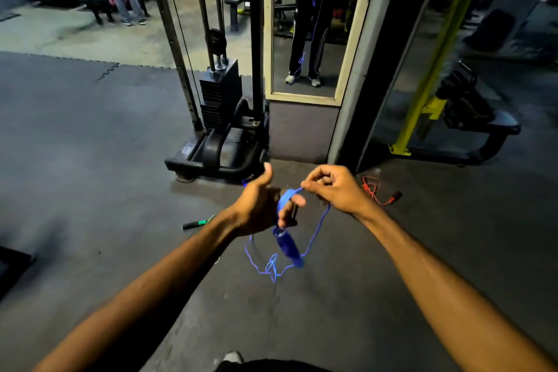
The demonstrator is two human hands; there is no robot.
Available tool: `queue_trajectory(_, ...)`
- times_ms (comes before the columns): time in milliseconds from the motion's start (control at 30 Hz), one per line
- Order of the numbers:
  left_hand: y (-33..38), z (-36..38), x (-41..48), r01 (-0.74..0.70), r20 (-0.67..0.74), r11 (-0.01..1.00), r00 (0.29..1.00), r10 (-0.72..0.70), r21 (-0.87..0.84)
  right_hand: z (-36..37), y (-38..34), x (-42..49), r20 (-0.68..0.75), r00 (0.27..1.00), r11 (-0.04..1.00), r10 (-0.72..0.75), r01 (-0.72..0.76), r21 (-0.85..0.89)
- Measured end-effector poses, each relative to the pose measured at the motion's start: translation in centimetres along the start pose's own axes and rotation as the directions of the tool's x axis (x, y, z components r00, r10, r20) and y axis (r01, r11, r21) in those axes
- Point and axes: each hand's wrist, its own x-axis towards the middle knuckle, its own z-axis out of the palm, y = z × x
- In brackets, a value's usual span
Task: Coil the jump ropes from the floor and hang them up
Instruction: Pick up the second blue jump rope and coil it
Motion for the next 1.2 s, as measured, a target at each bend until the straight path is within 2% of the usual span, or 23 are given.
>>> queue_trajectory(67, 0.6, -0.2, 0.1, -0.160, -0.032, 0.950, 0.987, 0.158, -0.269, 1.8, 1.8, -0.7, 0.003, 0.996, 0.996, 0.084, -0.083, -0.032)
queue_trajectory(100, 0.7, -0.3, 0.4, -0.224, -0.056, 0.917, 0.974, 0.218, -0.329, 2.9, 2.8, -1.2, 0.058, 0.992, 0.986, 0.111, -0.102, -0.132)
queue_trajectory(133, 0.8, -0.3, 0.6, -0.285, -0.105, 0.896, 0.958, 0.265, -0.341, 3.9, 3.4, -1.8, 0.142, 0.980, 0.968, 0.143, -0.109, -0.225)
queue_trajectory(200, 0.7, -0.1, 1.4, -0.297, -0.215, 0.913, 0.946, 0.242, -0.280, 5.0, 3.2, -2.4, 0.307, 0.936, 0.936, 0.172, -0.057, -0.348)
queue_trajectory(233, 0.5, 0.1, 1.8, -0.273, -0.264, 0.945, 0.939, 0.221, -0.180, 4.9, 2.4, -2.3, 0.361, 0.921, 0.916, 0.146, 0.012, -0.401)
queue_trajectory(300, 0.1, 0.5, 1.8, -0.165, -0.340, 0.959, 0.910, 0.238, 0.229, 4.0, 0.4, -1.2, 0.383, 0.923, 0.853, 0.050, 0.160, -0.497)
queue_trajectory(367, -0.2, 0.4, 1.1, 0.015, -0.269, 0.823, 0.948, 0.168, 0.568, 2.3, -1.2, 0.0, 0.343, 0.938, 0.801, -0.051, 0.243, -0.547)
queue_trajectory(400, -0.1, 0.1, 0.7, 0.072, -0.228, 0.785, 0.970, 0.089, 0.615, 1.5, -1.6, 0.5, 0.307, 0.950, 0.843, -0.060, 0.213, -0.494)
queue_trajectory(467, 0.4, -0.6, 0.0, 0.084, -0.115, 0.862, 0.993, -0.031, 0.499, 0.4, -1.2, 1.0, 0.205, 0.978, 0.953, -0.047, 0.105, -0.283)
queue_trajectory(533, 0.9, -1.1, -0.1, 0.015, -0.001, 0.987, 1.000, -0.015, 0.161, 0.7, -0.2, 1.1, 0.079, 0.997, 0.997, -0.027, 0.032, -0.073)
queue_trajectory(567, 1.4, -1.0, -0.3, -0.038, 0.009, 0.998, 0.999, 0.039, -0.043, 1.3, 0.3, 1.0, 0.027, 1.000, 1.000, 0.004, -0.004, 0.006)
queue_trajectory(633, 1.5, -1.7, -0.6, -0.185, -0.044, 0.918, 0.982, 0.182, -0.351, 3.2, 2.1, 0.4, 0.030, 0.995, 0.995, 0.091, -0.092, 0.040)
queue_trajectory(667, 1.4, -2.2, -0.5, -0.271, -0.104, 0.870, 0.963, 0.250, -0.412, 4.2, 3.0, -0.1, 0.091, 0.987, 0.991, 0.135, -0.137, 0.007)
queue_trajectory(733, 1.4, -2.9, -0.4, -0.391, -0.230, 0.837, 0.918, 0.324, -0.382, 5.8, 3.8, -1.3, 0.262, 0.950, 0.983, 0.170, -0.144, -0.116)
queue_trajectory(767, 1.2, -3.2, -0.1, -0.380, -0.270, 0.869, 0.915, 0.301, -0.317, 6.2, 3.6, -1.6, 0.335, 0.929, 0.980, 0.155, -0.102, -0.170)
queue_trajectory(800, 1.0, -3.2, 0.0, -0.334, -0.294, 0.919, 0.918, 0.267, -0.209, 6.2, 3.0, -1.6, 0.387, 0.913, 0.976, 0.131, -0.049, -0.214)
queue_trajectory(867, -0.1, -3.1, -0.1, -0.184, -0.332, 0.961, 0.911, 0.245, 0.204, 5.5, 0.8, -0.6, 0.420, 0.906, 0.946, 0.054, 0.089, -0.313)
queue_trajectory(933, -0.9, -2.4, -0.4, -0.011, -0.250, 0.814, 0.949, 0.191, 0.580, 4.3, -1.5, 0.7, 0.421, 0.907, 0.928, -0.007, 0.163, -0.335)
queue_trajectory(967, -1.0, -2.2, -0.5, 0.045, -0.215, 0.760, 0.968, 0.125, 0.648, 3.8, -2.1, 1.3, 0.405, 0.914, 0.941, -0.021, 0.154, -0.301)
queue_trajectory(1000, -1.0, -2.0, -0.5, 0.064, -0.180, 0.761, 0.981, 0.069, 0.645, 3.3, -2.3, 1.7, 0.365, 0.930, 0.957, -0.040, 0.141, -0.253)
queue_trajectory(1067, -0.1, -1.7, -0.5, 0.053, -0.122, 0.861, 0.992, 0.011, 0.506, 2.7, -1.7, 2.2, 0.244, 0.967, 0.984, -0.071, 0.107, -0.140)
queue_trajectory(1133, 1.1, -1.7, -0.5, 0.014, -0.086, 0.953, 0.996, 0.012, 0.302, 2.4, -0.4, 2.3, 0.094, 0.994, 0.998, -0.059, 0.060, -0.005)
queue_trajectory(1200, 1.7, -1.6, -1.1, -0.052, -0.060, 0.994, 0.996, 0.058, 0.095, 2.9, 0.6, 2.0, -0.003, 1.000, 0.998, -0.024, 0.025, 0.062)
